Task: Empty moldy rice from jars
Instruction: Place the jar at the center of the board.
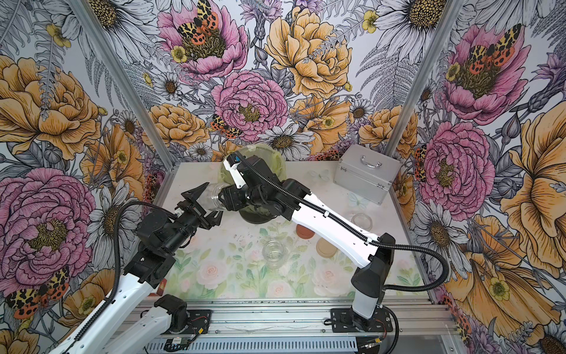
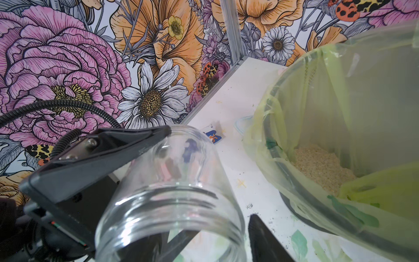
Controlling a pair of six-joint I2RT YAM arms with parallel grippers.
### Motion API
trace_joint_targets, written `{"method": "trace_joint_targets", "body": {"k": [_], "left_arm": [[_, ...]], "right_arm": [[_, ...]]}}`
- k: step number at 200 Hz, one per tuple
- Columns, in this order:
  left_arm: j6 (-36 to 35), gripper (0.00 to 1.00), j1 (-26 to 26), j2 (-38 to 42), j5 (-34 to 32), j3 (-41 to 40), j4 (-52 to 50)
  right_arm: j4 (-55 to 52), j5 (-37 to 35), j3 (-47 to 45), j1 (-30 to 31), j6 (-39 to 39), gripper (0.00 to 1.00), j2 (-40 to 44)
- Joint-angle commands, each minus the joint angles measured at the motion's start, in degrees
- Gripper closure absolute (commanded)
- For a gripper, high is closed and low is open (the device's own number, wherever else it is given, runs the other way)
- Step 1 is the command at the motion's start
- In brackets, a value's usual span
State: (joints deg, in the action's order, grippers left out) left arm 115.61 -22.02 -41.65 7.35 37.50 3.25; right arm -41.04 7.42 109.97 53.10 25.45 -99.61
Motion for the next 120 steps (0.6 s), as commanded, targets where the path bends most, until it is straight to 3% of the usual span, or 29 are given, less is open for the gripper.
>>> {"method": "trace_joint_targets", "body": {"k": [1, 55, 120], "left_arm": [[0.7, 1.00, -0.7, 1.4, 1.5, 1.8, 4.4], [1.4, 1.00, -0.6, 1.0, 2.2, 1.9, 4.9], [1.9, 1.00, -0.6, -2.0, 3.7, 3.4, 7.3]], "right_arm": [[1.1, 3.9, -0.7, -1.7, -0.5, 0.36, 1.6], [1.2, 14.4, 0.5, -4.7, -0.2, 0.40, 0.5], [1.3, 15.8, 4.7, -4.8, 0.8, 0.55, -4.1]]}}
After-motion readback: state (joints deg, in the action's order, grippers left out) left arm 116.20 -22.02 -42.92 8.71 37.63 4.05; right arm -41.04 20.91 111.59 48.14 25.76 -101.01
